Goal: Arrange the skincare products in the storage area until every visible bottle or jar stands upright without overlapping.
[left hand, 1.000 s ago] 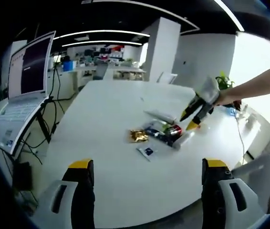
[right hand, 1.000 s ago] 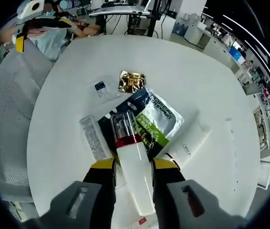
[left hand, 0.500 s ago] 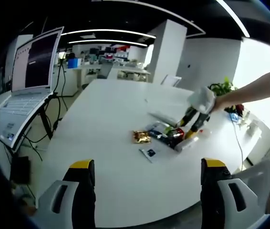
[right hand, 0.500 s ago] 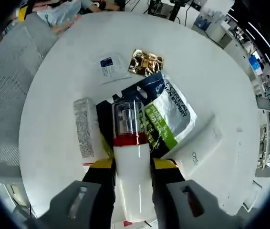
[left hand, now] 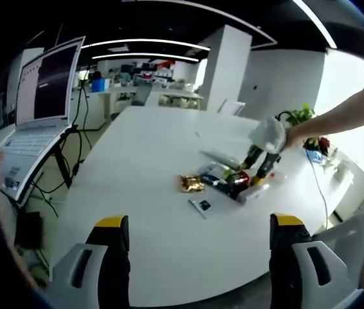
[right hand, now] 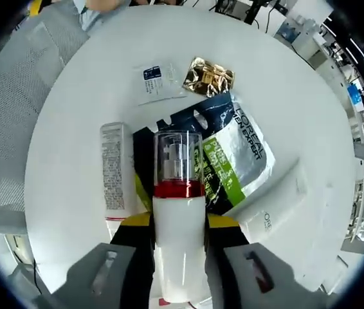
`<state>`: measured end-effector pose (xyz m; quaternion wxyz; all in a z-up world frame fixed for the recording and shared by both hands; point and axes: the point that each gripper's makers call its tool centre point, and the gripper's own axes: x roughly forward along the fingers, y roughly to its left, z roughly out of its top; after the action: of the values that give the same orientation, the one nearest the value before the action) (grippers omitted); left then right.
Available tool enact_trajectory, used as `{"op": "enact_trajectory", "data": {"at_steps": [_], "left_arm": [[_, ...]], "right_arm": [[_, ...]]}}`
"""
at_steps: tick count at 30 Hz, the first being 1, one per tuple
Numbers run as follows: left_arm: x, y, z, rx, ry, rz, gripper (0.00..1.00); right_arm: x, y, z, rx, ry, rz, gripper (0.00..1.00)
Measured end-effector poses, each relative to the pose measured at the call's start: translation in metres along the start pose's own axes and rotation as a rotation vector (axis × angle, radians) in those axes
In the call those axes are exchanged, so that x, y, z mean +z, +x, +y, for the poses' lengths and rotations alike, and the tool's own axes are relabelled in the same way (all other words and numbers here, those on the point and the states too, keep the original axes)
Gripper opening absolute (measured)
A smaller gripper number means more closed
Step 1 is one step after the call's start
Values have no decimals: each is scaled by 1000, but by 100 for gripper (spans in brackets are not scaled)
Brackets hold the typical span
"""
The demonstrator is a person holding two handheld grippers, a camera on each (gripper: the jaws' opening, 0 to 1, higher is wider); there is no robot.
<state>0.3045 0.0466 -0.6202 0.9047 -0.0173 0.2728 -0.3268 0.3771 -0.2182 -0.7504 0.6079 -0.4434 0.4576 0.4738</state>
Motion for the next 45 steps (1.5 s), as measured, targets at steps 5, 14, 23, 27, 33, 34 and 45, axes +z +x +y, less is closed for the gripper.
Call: {"op": "enact_trajectory", "data": {"at_steps": [5,14,23,27,33,34,45], "left_arm": [[0,0,-1,-3,8,3,87],[1,-1,0,-5,4,0,87],[2,-2,0,0,-4,-10,86],[2,-2,-1,-2,1,-10,86],[3,-2,-2,-5,4,-13,85],[3,-2,-2,-6,3,-15,85],[3,-2,-8,-27,36,-9,85]], "right_arm": [[2,-1,0,-24,12,-33,28],[1,-2,-3,-53,10,-60,27],[2,-13,-1,-61,42,-108,26],[-1,-21,-3,-88,85,-141,26],[-3,-41,-3,-144,179,-214,26],[-4,-44,-3,-153,190,-223,26],[-24,-78,4,-265,398,-342,26]]}}
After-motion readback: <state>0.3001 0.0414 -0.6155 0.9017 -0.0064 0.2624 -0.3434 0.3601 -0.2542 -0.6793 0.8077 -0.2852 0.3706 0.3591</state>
